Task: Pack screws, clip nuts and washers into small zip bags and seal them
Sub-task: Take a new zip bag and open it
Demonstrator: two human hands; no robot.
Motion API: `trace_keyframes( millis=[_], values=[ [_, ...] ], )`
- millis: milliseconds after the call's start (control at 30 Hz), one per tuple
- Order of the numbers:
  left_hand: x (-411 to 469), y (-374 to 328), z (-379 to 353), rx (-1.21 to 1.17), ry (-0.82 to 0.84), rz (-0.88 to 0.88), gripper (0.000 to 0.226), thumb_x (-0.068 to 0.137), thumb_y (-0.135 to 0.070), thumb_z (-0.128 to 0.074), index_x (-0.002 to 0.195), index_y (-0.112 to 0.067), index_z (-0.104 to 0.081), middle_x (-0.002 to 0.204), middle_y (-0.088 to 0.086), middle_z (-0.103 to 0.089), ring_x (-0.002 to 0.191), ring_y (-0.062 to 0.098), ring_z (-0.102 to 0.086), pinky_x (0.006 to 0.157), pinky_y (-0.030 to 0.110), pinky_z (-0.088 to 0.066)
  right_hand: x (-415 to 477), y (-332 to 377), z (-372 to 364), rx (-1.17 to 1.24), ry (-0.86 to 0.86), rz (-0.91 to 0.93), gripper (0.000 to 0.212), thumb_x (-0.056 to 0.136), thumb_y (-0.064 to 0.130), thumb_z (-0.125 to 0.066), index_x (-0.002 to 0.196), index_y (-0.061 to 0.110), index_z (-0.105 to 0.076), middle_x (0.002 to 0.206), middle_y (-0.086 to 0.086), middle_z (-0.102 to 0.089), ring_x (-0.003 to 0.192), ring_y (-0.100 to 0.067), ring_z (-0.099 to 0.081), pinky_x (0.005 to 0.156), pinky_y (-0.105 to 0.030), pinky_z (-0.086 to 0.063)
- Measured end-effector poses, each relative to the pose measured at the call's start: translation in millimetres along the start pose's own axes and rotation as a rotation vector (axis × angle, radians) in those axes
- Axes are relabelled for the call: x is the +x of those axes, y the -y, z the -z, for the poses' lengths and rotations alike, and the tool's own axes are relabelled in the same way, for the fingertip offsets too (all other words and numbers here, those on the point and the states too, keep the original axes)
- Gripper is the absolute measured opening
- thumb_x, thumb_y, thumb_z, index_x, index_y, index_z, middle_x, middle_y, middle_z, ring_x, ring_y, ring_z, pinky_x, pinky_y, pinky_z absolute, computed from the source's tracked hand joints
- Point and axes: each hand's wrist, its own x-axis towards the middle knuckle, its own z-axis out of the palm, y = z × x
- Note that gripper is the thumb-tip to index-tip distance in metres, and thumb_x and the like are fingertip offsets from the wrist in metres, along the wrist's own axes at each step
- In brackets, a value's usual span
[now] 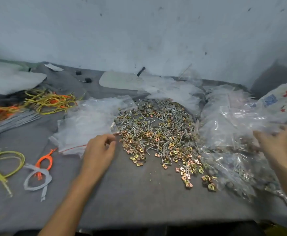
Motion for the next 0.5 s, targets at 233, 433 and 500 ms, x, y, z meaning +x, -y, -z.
trace_keyframes(
  millis=[233,433,500],
  values=[
    [13.0,37.0,6.2,0.559,0.091,0.072,0.04,0.095,-0.034,-0.058,0.133,-0.022,-0.059,0.14,0.004,-0.056,0.129,0.03,-0.047,0.1,0.043,-0.031,-146.5,23.1,-41.5,0.16,0.301,0.41,0.06,0.089,0.028,-0.072,0.135,0.052,-0.041,0.122,0.009,-0.055,0.1,-0.016,-0.062,0.074,-0.042,-0.056],
    [10.1,35.4,2.1,0.559,-0.005,0.008,0.021,0.101,-0.028,-0.052,0.1,-0.025,-0.073,0.11,-0.001,-0.071,0.103,0.029,-0.061,0.086,0.04,-0.034,-244.0,40.7,-97.6,0.217,0.731,0.576,0.05,0.09,0.012,-0.073,0.12,0.047,-0.055,0.105,0.015,-0.065,0.091,-0.007,-0.063,0.072,-0.015,-0.05],
    [6.9,31.0,1.0,0.542,-0.02,0.001,0.021,0.1,-0.027,-0.055,0.103,-0.023,-0.075,0.108,0.002,-0.07,0.101,0.032,-0.059,0.084,0.041,-0.035,-257.3,50.8,-112.5,0.232,0.808,0.605,0.04,0.093,0.015,-0.07,0.119,0.043,-0.058,0.101,0.017,-0.065,0.091,-0.008,-0.064,0.074,-0.015,-0.05]
  ],
)
